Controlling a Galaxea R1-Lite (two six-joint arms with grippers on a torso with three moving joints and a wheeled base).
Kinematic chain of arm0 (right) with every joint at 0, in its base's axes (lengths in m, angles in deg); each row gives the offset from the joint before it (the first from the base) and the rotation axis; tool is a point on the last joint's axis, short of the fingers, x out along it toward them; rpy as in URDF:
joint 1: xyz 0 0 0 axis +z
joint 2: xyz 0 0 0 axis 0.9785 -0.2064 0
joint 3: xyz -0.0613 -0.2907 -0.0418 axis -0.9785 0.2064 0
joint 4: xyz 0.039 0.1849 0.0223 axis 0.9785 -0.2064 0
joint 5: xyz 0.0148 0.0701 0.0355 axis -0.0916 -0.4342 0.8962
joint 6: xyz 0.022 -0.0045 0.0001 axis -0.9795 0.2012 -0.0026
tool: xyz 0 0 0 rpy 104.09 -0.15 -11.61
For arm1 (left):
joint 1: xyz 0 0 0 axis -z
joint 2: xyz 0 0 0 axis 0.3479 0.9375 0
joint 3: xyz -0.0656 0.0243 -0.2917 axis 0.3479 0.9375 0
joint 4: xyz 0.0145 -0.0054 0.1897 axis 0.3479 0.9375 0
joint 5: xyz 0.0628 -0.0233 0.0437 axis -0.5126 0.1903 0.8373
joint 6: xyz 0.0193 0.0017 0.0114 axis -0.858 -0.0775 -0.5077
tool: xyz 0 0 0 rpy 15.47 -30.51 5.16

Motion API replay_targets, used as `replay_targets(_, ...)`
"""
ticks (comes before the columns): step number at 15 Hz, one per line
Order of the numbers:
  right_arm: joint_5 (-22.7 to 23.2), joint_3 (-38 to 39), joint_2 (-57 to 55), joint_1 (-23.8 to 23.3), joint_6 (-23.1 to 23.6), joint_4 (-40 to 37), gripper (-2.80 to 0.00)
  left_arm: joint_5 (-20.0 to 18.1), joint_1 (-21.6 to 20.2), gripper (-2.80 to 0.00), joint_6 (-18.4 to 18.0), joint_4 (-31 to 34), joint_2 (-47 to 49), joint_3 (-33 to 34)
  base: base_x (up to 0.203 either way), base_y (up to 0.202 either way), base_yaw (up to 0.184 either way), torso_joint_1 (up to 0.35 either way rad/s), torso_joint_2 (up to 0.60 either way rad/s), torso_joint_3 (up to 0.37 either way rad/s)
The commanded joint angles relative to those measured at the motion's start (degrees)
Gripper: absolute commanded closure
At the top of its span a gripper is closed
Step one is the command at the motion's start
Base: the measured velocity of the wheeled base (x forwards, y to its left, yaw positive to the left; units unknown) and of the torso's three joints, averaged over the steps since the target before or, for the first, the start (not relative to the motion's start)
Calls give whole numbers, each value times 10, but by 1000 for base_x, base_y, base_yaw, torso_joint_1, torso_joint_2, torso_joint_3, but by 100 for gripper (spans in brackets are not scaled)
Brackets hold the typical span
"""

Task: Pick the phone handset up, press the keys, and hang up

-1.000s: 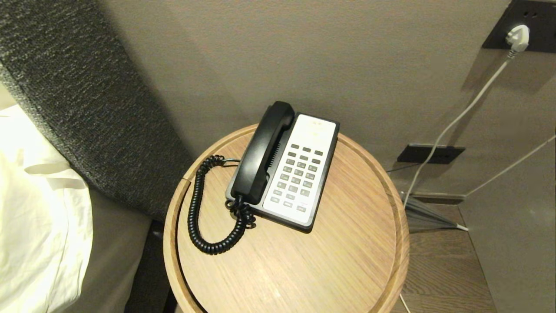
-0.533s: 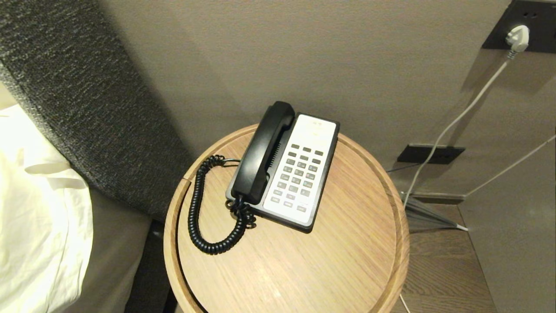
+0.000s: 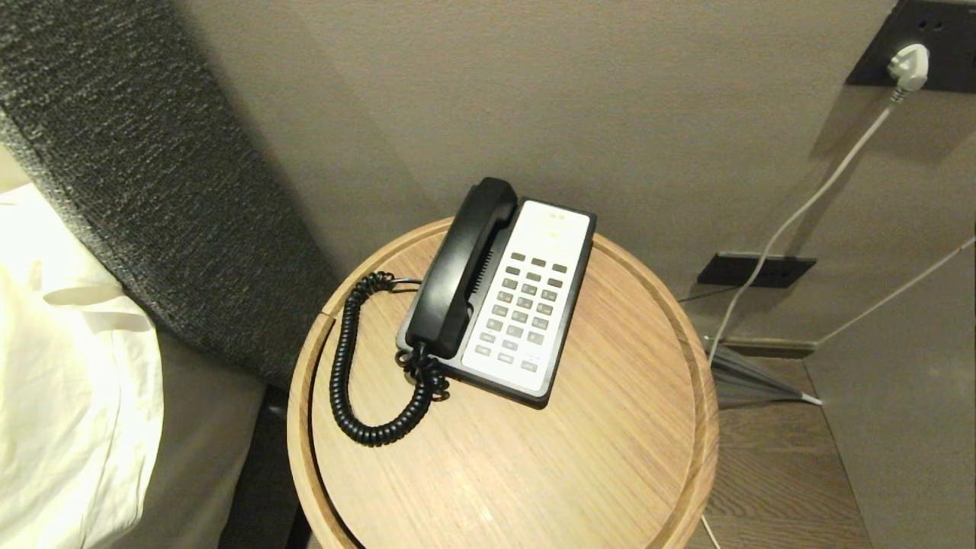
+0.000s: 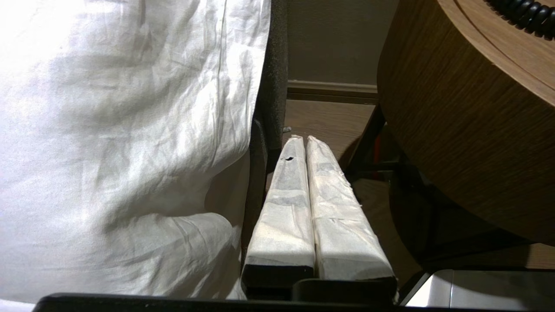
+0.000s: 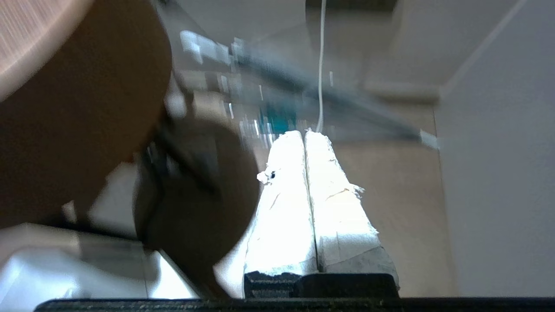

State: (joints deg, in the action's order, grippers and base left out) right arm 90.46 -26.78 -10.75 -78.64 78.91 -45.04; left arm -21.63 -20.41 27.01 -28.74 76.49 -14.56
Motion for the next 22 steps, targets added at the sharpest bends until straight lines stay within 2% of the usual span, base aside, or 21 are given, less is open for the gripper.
replay_targets(1, -7, 30, 17, 0, -33, 48, 0, 0, 0, 0, 0, 0, 0, 1, 0, 0, 0, 0, 0, 0)
replay_targets(15, -9, 31, 18, 0, -36, 50, 0, 0, 0, 0, -5, 3, 0, -1, 0, 0, 0, 0, 0, 0)
replay_targets(19, -9, 31, 18, 0, -36, 50, 0, 1, 0, 0, 9, 0, 0, 0, 0, 0, 0, 0, 0, 0)
replay_targets(22, -9, 31, 18, 0, -36, 50, 0, 2, 0, 0, 6, 4, 0, -1, 0, 0, 0, 2, 2, 46)
